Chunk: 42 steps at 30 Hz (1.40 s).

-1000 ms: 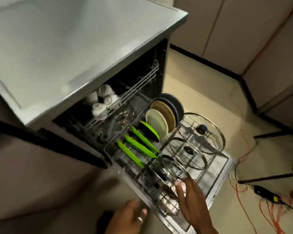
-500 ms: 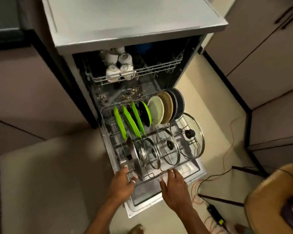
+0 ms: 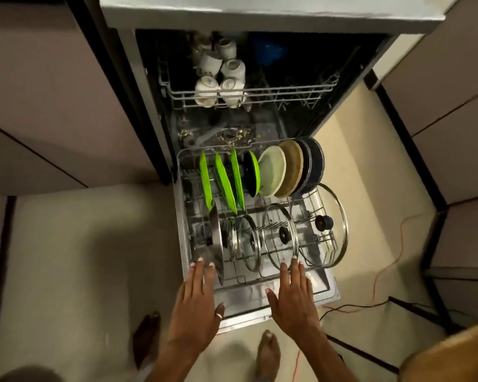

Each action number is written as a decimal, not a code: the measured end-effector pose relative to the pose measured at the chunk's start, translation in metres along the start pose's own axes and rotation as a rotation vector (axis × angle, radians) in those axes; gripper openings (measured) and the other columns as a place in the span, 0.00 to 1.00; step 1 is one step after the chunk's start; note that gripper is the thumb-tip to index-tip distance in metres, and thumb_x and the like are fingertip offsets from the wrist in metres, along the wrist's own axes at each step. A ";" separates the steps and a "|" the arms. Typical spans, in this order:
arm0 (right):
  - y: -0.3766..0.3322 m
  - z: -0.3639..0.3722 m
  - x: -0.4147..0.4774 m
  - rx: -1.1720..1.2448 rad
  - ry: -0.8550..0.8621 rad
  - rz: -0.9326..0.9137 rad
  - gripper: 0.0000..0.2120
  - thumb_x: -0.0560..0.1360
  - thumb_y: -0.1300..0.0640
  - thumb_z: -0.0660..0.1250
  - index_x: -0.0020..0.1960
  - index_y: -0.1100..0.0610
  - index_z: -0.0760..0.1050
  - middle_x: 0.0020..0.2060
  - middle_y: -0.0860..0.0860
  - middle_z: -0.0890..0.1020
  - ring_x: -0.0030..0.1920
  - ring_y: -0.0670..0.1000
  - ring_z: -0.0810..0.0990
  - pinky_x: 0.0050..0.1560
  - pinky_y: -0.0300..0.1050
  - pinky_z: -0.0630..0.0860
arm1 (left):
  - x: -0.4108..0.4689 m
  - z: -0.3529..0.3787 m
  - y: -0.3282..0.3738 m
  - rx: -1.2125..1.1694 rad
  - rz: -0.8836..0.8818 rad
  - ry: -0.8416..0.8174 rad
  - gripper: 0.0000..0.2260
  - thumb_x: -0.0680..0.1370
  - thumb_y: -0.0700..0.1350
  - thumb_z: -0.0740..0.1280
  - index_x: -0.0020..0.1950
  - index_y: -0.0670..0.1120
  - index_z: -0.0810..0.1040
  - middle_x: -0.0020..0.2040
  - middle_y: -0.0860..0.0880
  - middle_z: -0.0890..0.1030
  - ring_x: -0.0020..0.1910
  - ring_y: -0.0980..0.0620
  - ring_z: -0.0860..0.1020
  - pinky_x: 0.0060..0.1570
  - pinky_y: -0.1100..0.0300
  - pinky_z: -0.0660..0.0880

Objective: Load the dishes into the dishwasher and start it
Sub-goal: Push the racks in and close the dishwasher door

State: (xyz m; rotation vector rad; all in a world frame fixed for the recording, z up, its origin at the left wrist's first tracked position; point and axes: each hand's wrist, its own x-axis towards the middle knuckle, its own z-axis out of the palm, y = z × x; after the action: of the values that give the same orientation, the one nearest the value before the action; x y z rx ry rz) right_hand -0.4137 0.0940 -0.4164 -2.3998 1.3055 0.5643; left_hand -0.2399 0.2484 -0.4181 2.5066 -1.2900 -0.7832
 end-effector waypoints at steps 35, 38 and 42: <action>0.070 0.085 0.172 -0.240 0.171 -0.462 0.44 0.79 0.47 0.62 0.80 0.58 0.34 0.80 0.59 0.39 0.80 0.59 0.35 0.77 0.66 0.39 | 0.152 0.139 0.087 0.293 -0.116 -0.055 0.35 0.85 0.59 0.48 0.77 0.46 0.26 0.75 0.47 0.22 0.74 0.46 0.24 0.78 0.48 0.33; 0.054 0.065 0.198 -0.217 0.125 -0.440 0.40 0.83 0.49 0.53 0.77 0.58 0.25 0.76 0.56 0.26 0.74 0.56 0.22 0.77 0.66 0.35 | 0.183 0.124 0.082 0.308 -0.115 -0.042 0.34 0.85 0.57 0.48 0.78 0.45 0.28 0.75 0.47 0.22 0.75 0.46 0.24 0.78 0.48 0.33; 0.037 0.038 0.234 -0.221 0.136 -0.446 0.38 0.83 0.49 0.52 0.76 0.59 0.26 0.75 0.55 0.26 0.76 0.57 0.26 0.77 0.66 0.37 | 0.225 0.111 0.073 0.291 -0.103 0.028 0.33 0.85 0.55 0.49 0.78 0.45 0.29 0.76 0.48 0.24 0.76 0.47 0.27 0.77 0.49 0.33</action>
State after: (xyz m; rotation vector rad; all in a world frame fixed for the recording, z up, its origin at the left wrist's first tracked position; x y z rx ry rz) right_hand -0.3363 -0.0732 -0.5700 -2.8339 0.7403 0.4383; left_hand -0.2438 0.0296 -0.5609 2.8192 -1.3616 -0.6163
